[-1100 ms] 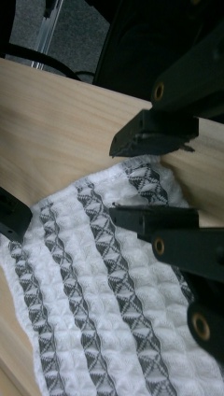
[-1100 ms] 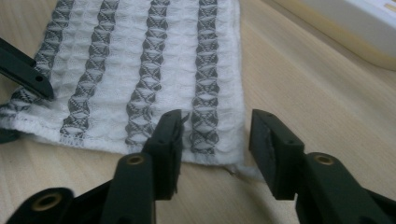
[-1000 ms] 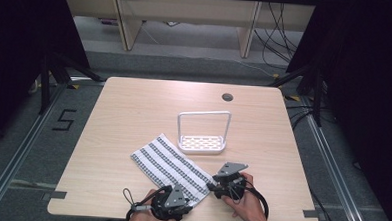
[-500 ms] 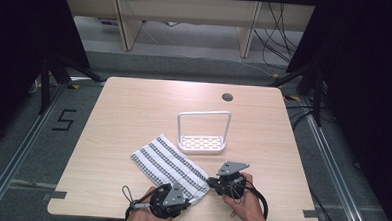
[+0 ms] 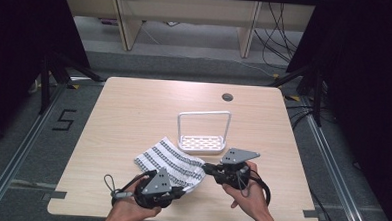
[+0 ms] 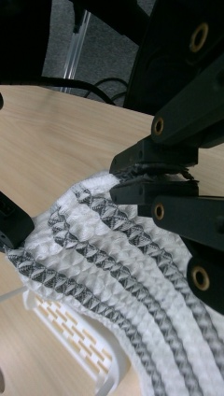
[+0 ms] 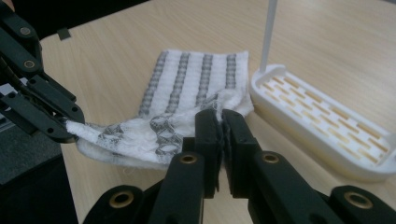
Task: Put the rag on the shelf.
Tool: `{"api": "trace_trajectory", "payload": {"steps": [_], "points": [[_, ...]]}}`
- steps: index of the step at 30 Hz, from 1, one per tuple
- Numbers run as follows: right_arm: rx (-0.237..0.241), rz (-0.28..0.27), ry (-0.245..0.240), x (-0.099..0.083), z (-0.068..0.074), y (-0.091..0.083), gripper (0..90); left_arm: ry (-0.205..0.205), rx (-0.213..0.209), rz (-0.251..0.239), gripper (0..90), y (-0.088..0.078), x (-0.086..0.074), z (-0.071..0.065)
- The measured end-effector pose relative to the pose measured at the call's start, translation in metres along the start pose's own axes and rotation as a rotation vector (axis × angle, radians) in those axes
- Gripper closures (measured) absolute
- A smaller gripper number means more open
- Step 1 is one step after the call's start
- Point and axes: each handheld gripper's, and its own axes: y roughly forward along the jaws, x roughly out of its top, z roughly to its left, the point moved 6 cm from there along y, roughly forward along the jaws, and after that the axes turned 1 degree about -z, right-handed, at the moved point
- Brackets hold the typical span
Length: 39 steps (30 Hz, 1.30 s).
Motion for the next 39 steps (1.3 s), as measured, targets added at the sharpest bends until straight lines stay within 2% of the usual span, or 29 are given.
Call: {"api": "trace_trajectory", "payload": {"steps": [4,5,6,7,8,10,12,14,15,16,17,18,19,21,22,24,25,29,30,32,33,35,39], "points": [[0.016,-0.014,0.000,0.013,0.001,-0.004,86.0,0.004,0.019,-0.025,84.3,-0.013,0.011,0.008],[0.013,-0.024,-0.023,0.019,-0.001,-0.006,86.1,0.005,0.018,-0.034,84.4,-0.016,0.013,0.010],[0.017,-0.029,-0.013,0.023,0.000,-0.007,86.1,-0.001,0.014,-0.048,84.4,-0.020,0.017,0.011],[0.021,-0.034,-0.008,0.029,0.000,-0.010,86.1,-0.001,0.020,-0.038,84.5,-0.024,0.019,0.013],[0.023,-0.049,-0.007,0.036,0.001,-0.013,86.1,0.001,0.022,-0.056,84.4,-0.025,0.021,0.014],[0.019,-0.057,-0.019,0.040,0.001,-0.014,86.1,0.003,0.036,-0.062,84.4,-0.033,0.027,0.016],[0.036,-0.063,0.011,0.049,0.006,-0.019,86.1,0.016,0.043,-0.074,84.4,-0.042,0.036,0.016],[0.026,-0.106,-0.029,0.064,0.009,-0.028,86.1,0.039,0.057,-0.080,84.5,-0.055,0.049,0.019],[0.026,-0.106,-0.029,0.064,0.009,-0.028,86.1,0.039,0.057,-0.080,84.5,-0.055,0.049,0.019],[0.038,-0.122,-0.038,0.074,0.011,-0.034,86.2,0.043,0.067,-0.100,84.6,-0.066,0.061,0.021],[0.038,-0.122,-0.038,0.074,0.011,-0.034,86.2,0.043,0.067,-0.100,84.6,-0.066,0.061,0.021],[0.053,-0.142,-0.038,0.083,0.014,-0.041,86.2,0.048,0.076,-0.125,84.7,-0.078,0.074,0.024],[0.040,-0.157,-0.045,0.087,0.014,-0.045,86.2,0.045,0.074,-0.140,84.7,-0.082,0.081,0.025],[0.063,-0.174,-0.035,0.096,0.018,-0.054,86.2,0.050,0.076,-0.167,84.7,-0.091,0.093,0.027],[0.053,-0.183,-0.040,0.101,0.019,-0.059,86.2,0.054,0.083,-0.175,84.7,-0.094,0.098,0.029],[0.053,-0.214,-0.050,0.110,0.021,-0.065,86.2,0.053,0.094,-0.186,84.7,-0.097,0.106,0.033],[0.035,-0.219,-0.061,0.114,0.020,-0.069,86.2,0.046,0.091,-0.189,84.7,-0.097,0.109,0.035],[0.027,-0.224,-0.061,0.122,0.019,-0.075,86.2,0.040,0.090,-0.191,84.8,-0.095,0.116,0.042],[0.015,-0.228,-0.048,0.126,0.017,-0.078,86.2,0.037,0.094,-0.186,84.8,-0.091,0.119,0.047],[-0.016,-0.239,-0.071,0.129,0.013,-0.079,86.2,0.032,0.095,-0.190,84.8,-0.089,0.122,0.052],[-0.020,-0.236,-0.048,0.130,0.013,-0.080,86.2,0.032,0.095,-0.190,84.8,-0.089,0.122,0.052],[-0.027,-0.243,-0.067,0.132,0.011,-0.080,86.2,0.022,0.104,-0.202,84.8,-0.087,0.126,0.057],[-0.037,-0.257,-0.046,0.136,0.008,-0.083,86.2,0.027,0.120,-0.216,84.8,-0.088,0.134,0.063]]}}
